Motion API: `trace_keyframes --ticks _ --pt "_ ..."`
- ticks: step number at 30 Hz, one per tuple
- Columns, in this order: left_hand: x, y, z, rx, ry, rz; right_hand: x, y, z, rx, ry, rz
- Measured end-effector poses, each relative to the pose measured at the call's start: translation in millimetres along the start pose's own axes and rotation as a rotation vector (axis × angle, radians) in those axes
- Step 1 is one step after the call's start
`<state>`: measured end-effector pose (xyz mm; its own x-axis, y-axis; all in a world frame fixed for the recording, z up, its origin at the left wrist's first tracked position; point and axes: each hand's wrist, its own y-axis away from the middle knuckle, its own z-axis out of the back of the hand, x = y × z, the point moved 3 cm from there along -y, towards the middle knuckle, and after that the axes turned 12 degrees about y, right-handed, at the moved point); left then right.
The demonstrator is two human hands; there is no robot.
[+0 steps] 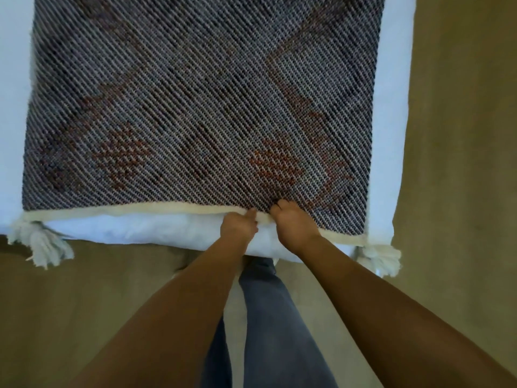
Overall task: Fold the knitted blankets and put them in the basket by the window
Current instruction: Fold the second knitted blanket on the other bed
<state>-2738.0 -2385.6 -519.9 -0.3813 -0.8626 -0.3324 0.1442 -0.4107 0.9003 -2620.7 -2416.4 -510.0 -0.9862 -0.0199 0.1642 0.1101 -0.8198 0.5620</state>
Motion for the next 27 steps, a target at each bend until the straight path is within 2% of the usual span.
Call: trace_keyframes --ticks 2,4,7,11,14,18,20,22,25,27 --pt "-8 7 -8 0.094 -0.074 0.021 -6 1 8 -0.098 -0.076 0.036" --pt "-27 17 -18 0.182 -0.146 -0.044 -18 3 15 -0.196 -0.187 -0.007" --pt "-66 25 -33 0.261 -0.170 -0.194 -48 5 26 -0.324 -0.278 -0.191" --pt "-124 24 -52 0.230 -0.299 -0.407 -96 3 42 -0.433 -0.340 -0.499" --pt "-159 17 -78 0.205 -0.457 -0.557 -126 6 43 -0.370 -0.389 -0.736" --pt "-196 23 -130 0.170 -0.558 -0.727 -145 13 31 -0.264 -0.586 -0.857" --pt "-204 25 -158 0.165 -0.580 -0.760 -146 17 24 -0.233 -0.741 -0.884" --pt "-200 24 -185 0.166 -0.634 -0.720 -146 20 22 -0.218 -0.903 -0.881" --pt "-186 23 -203 0.086 -0.752 -0.655 -136 21 30 -0.219 -0.805 -0.787" --pt "-185 21 -203 0.034 -0.731 -0.671 -125 21 40 -0.261 -0.723 -0.722"
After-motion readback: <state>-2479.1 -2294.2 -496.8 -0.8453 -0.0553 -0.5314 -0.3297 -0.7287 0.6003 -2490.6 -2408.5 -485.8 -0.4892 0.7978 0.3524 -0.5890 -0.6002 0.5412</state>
